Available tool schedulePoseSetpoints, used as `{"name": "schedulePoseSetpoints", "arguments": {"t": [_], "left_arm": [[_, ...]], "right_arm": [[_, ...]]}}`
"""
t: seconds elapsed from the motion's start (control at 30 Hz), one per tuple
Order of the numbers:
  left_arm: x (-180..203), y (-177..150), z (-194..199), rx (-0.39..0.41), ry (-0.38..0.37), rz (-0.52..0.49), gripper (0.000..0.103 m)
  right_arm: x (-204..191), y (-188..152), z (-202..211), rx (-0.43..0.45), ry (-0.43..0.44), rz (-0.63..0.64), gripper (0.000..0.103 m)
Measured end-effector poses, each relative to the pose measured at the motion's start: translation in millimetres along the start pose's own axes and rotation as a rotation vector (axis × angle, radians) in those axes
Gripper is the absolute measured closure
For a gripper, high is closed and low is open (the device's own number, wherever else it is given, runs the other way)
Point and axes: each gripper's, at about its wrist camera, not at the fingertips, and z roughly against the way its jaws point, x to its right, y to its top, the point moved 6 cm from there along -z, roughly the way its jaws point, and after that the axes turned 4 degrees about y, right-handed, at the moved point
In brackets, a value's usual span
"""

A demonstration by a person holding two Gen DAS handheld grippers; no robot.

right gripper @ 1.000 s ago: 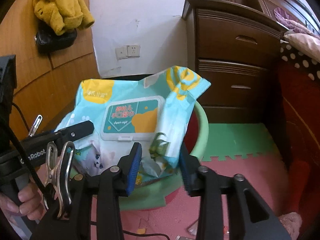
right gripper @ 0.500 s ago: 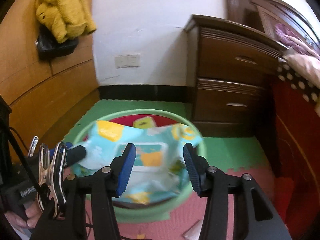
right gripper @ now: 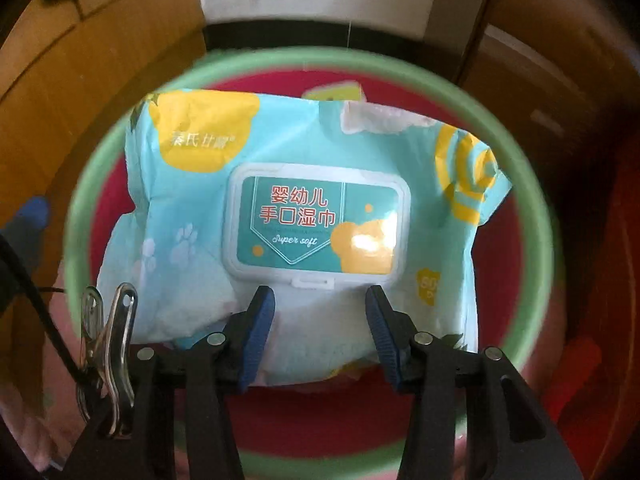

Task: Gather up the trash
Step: 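Open both tools over the red bucket to drop the wet-wipes pack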

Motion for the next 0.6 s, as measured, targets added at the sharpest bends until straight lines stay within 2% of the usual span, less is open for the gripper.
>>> {"name": "schedulePoseSetpoints", "arguments": {"t": [0.1,0.2,0.27,0.47,0.6], "left_arm": [[-7.9,1.9,1.1,0.008,-0.001,0.016,0.051],[-15.1,2.8,-0.5,0.002,-0.003,0.039,0.051],[-19.9,2.1,-2.5,-0.008,-0.006,0.05,0.051],[-26.4,2.4,-3.1,-0.022,-0.007,0.064,0.051],[-24.8,-0.7,-5.1,-0.031,-0.006,0.043,0.051]], "right_arm": [[1.2,7.3,2.9,-0.034,0.023,-0.026,0.054],[0.9,25.4,29.8,0.026,0.013,0.004,0.054],[1.8,33.6,35.3,0.036,-0.002,0.005,0.054],[-5.0,39.0,-15.8,-0.167,0.032,-0.023,0.052],[-5.1,41.0,-38.6,-0.255,0.049,-0.031,0.047]]}}
